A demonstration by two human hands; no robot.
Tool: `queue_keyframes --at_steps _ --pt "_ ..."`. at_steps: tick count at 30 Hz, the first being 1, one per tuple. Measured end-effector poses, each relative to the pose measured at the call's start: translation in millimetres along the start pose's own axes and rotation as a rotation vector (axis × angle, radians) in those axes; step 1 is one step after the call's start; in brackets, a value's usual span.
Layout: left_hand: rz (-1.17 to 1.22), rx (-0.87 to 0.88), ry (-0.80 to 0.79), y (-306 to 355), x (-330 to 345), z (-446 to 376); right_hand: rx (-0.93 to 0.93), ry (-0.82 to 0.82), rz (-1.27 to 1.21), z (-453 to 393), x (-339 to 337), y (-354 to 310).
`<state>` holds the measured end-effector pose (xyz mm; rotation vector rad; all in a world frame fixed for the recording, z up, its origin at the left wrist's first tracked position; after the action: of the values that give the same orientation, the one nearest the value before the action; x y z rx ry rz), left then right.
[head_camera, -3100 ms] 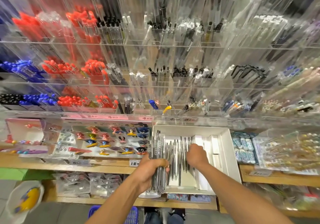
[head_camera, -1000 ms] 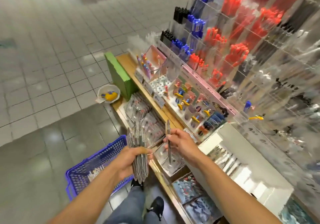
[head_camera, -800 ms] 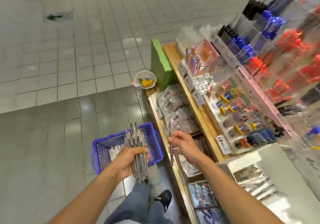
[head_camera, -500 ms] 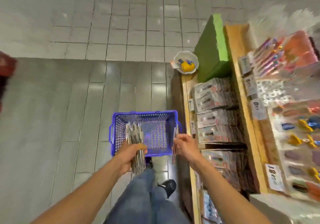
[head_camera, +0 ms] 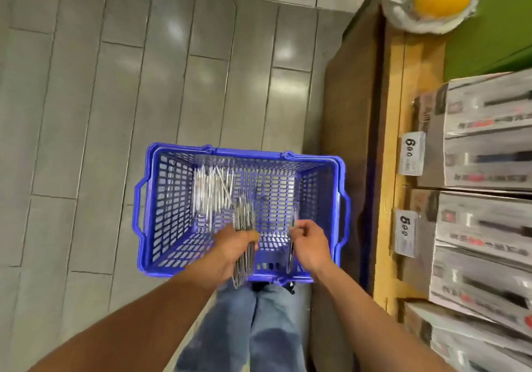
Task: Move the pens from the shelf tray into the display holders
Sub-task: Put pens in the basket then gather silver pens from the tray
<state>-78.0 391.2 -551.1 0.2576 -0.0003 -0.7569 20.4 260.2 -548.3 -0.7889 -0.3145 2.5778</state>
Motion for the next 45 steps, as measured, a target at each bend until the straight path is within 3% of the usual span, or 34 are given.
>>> queue_keyframes --at_steps 10,14,16,21,29,45 --pt "-0.297 0.145 0.095 -27.4 98.6 -267.0 0.065 0.090 0.272 -244.3 84.4 54.2" --pt "-0.142 0.147 0.147 -33.2 132.3 -308.9 0.053 0.159 0.472 -276.9 104.4 60.5" --pt "-0.114 0.127 0.140 -33.5 140.2 -313.1 0.032 0.170 0.478 -279.1 112.7 64.3" --pt "-0.359 0.186 0.160 -30.3 142.5 -301.3 -0.035 0.128 0.386 -269.3 112.0 71.7" --pt "-0.494 0.215 0.132 -33.6 134.2 -285.3 0.038 0.057 0.337 -245.7 104.4 72.3" --pt "-0.295 0.233 0.007 -35.4 86.0 -243.5 0.066 -0.069 0.195 -204.0 77.2 73.6"
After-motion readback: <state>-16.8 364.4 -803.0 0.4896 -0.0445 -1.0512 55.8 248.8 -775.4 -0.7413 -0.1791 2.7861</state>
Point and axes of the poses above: each hand's wrist, its own z-axis away from the middle knuckle, its own x-axis out of the palm, y = z × x, the point moved 1 cm from there along -z, towards the middle knuckle, and after that the axes turned 9 degrees about z, right-handed, at the moved point
